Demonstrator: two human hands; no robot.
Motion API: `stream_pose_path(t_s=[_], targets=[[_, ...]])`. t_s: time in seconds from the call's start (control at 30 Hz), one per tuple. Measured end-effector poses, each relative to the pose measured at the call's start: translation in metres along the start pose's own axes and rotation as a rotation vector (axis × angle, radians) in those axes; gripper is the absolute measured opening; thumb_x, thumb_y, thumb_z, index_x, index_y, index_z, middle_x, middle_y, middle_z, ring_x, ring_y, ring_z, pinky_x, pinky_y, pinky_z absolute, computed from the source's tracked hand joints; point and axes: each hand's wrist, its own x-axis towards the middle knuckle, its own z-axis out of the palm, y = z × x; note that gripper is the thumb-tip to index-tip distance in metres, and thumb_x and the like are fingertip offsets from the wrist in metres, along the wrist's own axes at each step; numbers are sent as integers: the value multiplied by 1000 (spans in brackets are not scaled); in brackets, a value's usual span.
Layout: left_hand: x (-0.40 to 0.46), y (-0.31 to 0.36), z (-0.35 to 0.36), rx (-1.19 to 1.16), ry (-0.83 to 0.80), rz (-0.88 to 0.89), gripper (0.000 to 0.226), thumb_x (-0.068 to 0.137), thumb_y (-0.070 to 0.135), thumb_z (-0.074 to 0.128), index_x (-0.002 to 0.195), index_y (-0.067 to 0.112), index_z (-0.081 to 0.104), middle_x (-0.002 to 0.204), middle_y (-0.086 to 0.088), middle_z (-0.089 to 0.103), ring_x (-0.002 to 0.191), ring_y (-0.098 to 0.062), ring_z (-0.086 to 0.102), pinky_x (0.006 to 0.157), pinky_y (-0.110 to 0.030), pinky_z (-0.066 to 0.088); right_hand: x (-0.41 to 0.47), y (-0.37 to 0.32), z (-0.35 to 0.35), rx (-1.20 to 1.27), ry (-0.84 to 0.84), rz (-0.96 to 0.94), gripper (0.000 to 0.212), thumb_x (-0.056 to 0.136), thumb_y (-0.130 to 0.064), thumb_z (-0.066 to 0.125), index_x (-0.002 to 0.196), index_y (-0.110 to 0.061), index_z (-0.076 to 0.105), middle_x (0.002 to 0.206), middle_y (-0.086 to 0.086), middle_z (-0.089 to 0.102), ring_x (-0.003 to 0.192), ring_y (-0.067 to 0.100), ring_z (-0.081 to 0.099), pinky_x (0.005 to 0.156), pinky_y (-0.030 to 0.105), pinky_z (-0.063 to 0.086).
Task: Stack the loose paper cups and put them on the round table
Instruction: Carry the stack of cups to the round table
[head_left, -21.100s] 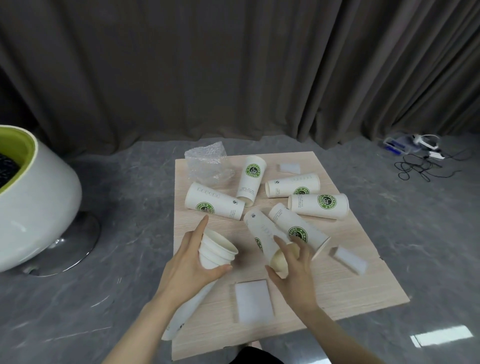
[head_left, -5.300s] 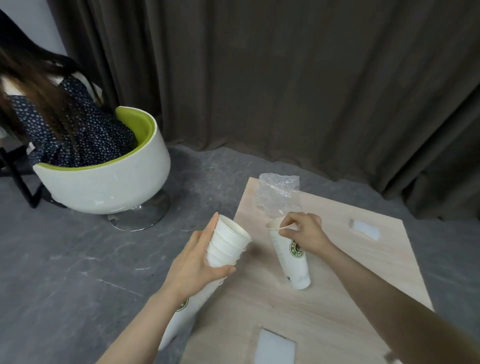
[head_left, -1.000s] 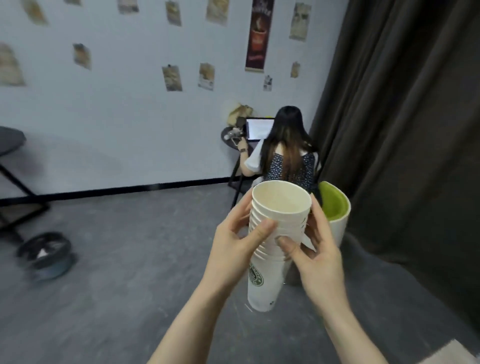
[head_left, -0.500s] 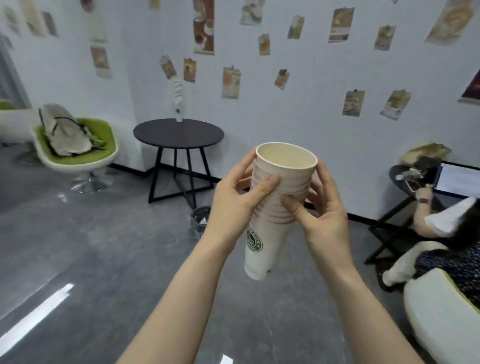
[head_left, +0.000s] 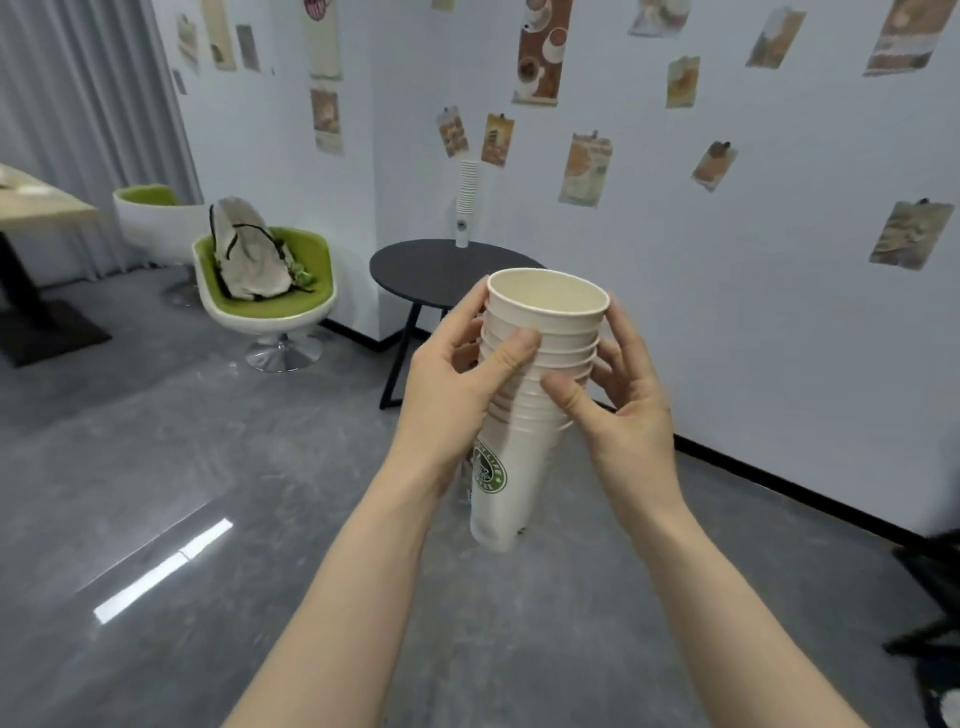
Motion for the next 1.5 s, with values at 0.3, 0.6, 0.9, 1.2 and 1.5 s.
stream_pose_path(t_s=[0.3, 0.6, 0.9, 1.2, 1.5], targets=[[168, -71, -19, 27, 114, 30, 41, 83, 19, 71, 112, 44, 56, 100, 28, 69, 94, 10, 63, 71, -6, 47, 174, 105, 25, 47, -144, -4, 73, 80, -14, 73, 142, -35, 41, 127, -16, 60, 113, -2, 57, 80, 10, 48], [309, -148, -78, 64, 300, 30, 57, 73, 33, 74, 127, 37, 55, 110, 21, 69, 101, 5, 63, 74, -9, 48, 321, 218, 87, 121, -316, 30, 74, 79, -15, 73, 142, -34, 40, 134, -9, 56, 118, 2, 56, 80, 9, 47], [471, -212, -191, 50, 217, 2, 58, 80, 22, 72, 135, 25, 54, 117, 13, 69, 105, 0, 64, 76, -12, 50, 454, 315, 198, 126, -269, 57, 75, 79, -13, 73, 143, -33, 39, 133, -11, 58, 117, 1, 57, 81, 13, 49], [647, -279, -266, -4, 23, -89, 65, 74, 30, 74, 135, 28, 52, 119, 12, 68, 108, -1, 63, 78, -10, 49, 585, 402, 272, 37, -86, 94, 73, 82, -8, 71, 140, -36, 39, 137, -10, 54, 123, 3, 52, 98, 19, 46], [816, -372, -273, -43, -104, -166, 51, 83, 23, 72, 125, 45, 53, 120, 21, 65, 107, 3, 62, 83, -17, 54, 729, 510, 276, -31, -12, 85, 76, 81, -12, 72, 144, -34, 36, 139, -11, 52, 123, 0, 51, 94, 12, 45]])
